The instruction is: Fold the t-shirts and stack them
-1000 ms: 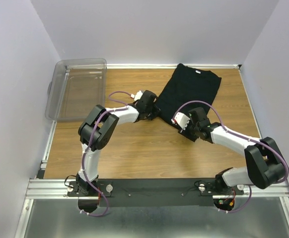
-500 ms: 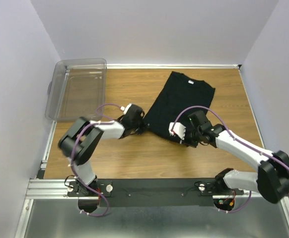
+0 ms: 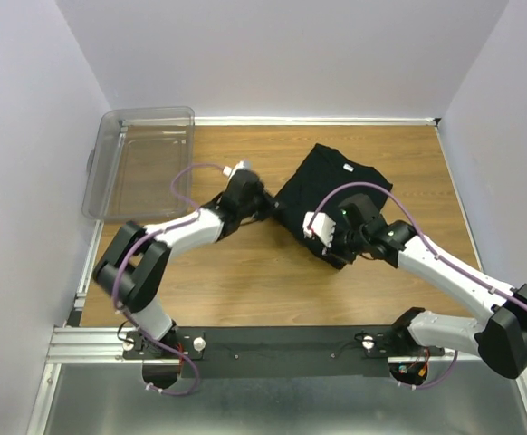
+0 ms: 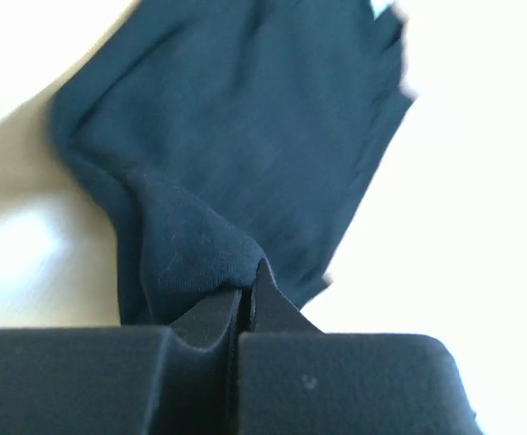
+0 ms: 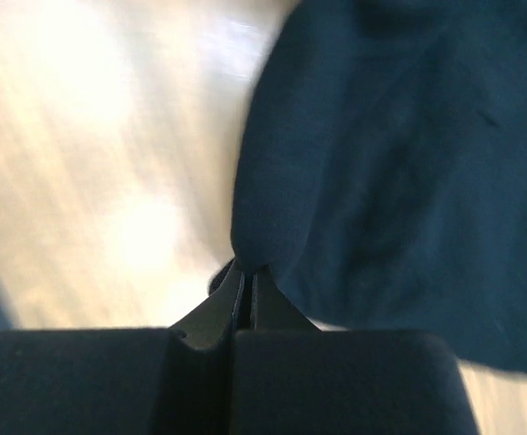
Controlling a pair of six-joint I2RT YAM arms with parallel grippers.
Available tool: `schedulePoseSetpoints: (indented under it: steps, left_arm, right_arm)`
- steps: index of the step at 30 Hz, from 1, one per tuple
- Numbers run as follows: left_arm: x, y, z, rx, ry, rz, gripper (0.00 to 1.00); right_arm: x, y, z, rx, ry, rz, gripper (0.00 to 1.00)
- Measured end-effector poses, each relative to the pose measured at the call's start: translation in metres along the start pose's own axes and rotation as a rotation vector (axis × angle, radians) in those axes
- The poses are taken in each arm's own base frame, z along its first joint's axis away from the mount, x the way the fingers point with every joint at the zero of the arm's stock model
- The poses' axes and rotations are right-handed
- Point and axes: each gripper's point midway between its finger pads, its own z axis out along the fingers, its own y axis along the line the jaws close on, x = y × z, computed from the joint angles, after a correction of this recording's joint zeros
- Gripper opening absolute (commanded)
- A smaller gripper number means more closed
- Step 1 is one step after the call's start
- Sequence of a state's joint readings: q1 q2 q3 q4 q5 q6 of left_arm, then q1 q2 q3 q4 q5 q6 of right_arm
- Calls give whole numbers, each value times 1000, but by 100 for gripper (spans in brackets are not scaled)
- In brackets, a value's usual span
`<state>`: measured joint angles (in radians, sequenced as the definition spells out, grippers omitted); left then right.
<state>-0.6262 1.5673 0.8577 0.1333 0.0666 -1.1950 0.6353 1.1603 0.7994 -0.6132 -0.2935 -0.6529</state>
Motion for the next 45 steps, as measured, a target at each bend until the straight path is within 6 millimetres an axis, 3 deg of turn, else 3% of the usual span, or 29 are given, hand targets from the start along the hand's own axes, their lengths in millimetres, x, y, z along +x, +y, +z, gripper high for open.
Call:
schedulePoseSetpoints:
  steps: [5, 9, 11, 14, 18, 22, 25, 33, 34, 37, 40, 42, 45]
  left_arm:
    - [-42, -65, 55, 84, -36, 64, 0]
    - [-71, -115, 94, 155, -66, 99, 0]
    - [-81, -131, 107, 182, -74, 112, 0]
    - [-93, -161, 132, 253, -78, 135, 0]
    - [-98, -189, 163, 352, -66, 152, 0]
    - [-94, -195, 194, 420, -46, 145, 0]
    - [-88, -182, 211, 417, -33, 115, 0]
    - [-86, -166, 238, 447, -26, 32, 0]
    - [-85, -164, 242, 452, -25, 21, 5]
    - [-84, -161, 247, 467, -22, -3, 48]
    - [-90, -163, 246, 488, -36, -2, 85]
    - [-100, -167, 242, 517, -65, 22, 86]
    - [-121, -169, 235, 538, -111, 52, 87]
  right_arm:
    - [13, -56, -18, 225, 42, 111, 1]
    - [26, -133, -56, 446, 32, 259, 1]
    - [39, -172, -77, 548, 27, 328, 0]
    - [54, -205, -91, 624, 28, 391, 1]
    - [79, -225, -90, 657, 53, 460, 1]
    - [103, -235, -87, 675, 76, 521, 0]
    - [117, -244, -86, 696, 81, 556, 1]
    - [133, -254, -74, 700, 91, 594, 0]
    - [133, -254, -74, 702, 93, 597, 0]
    - [136, -257, -73, 709, 94, 608, 24]
    - [142, -267, -70, 727, 109, 629, 34]
    - [150, -285, -68, 763, 126, 664, 61]
    - [167, -303, -66, 816, 155, 705, 69]
